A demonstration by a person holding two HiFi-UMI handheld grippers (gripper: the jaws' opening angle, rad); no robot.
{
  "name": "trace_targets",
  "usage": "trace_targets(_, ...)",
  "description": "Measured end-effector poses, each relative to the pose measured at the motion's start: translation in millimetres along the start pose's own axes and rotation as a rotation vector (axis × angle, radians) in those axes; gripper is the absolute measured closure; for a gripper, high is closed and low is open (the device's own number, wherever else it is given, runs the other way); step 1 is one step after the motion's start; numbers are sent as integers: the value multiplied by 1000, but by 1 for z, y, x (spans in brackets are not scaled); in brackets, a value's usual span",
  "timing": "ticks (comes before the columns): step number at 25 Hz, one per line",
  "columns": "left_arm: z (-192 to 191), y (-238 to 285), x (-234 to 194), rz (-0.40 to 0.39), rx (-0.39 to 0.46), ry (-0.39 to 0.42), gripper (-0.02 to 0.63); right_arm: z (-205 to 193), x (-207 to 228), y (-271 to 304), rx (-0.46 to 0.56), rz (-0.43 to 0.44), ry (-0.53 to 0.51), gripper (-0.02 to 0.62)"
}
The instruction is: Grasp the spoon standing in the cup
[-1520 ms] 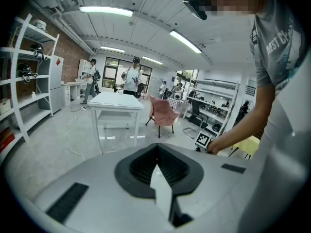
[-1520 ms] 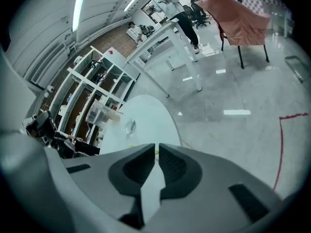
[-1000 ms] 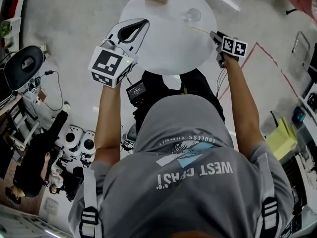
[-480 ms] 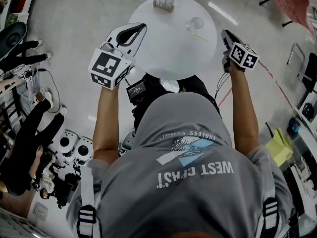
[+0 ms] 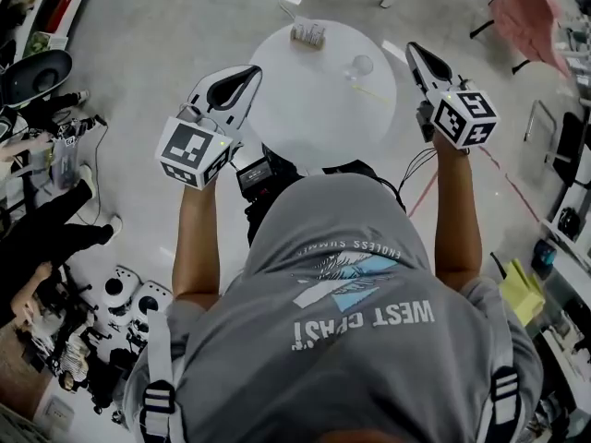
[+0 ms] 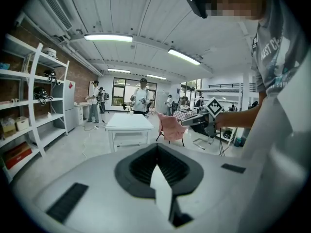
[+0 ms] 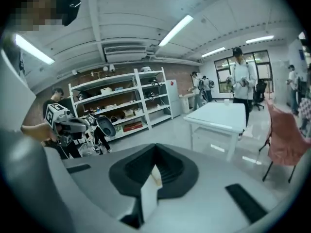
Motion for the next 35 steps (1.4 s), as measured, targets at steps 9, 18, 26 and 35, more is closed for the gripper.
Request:
trace_targets(9,11,-60,-10,74,88,49,601,66,-122,-20,104,212,-255,594)
trace_targets(18,34,-107,-12,132,193,117,601,90,-215,-45,157,344,-428,594)
trace_targets(26,29,-136,-16,133,208,128,601,81,-250,-52,155,336,-443,595)
trace_targets(35,25,-154,-30,105,229,129,601,78,-271,-48,148,294,-440,594)
Point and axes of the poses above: the fingertips, and each gripper's own axes: y forward along the fingers, x to its right, z out of its top, the point moved 6 cm from there along -y, backward along the fingers, and after that the axes turned 10 degrees about y, right-handed, at the moved point
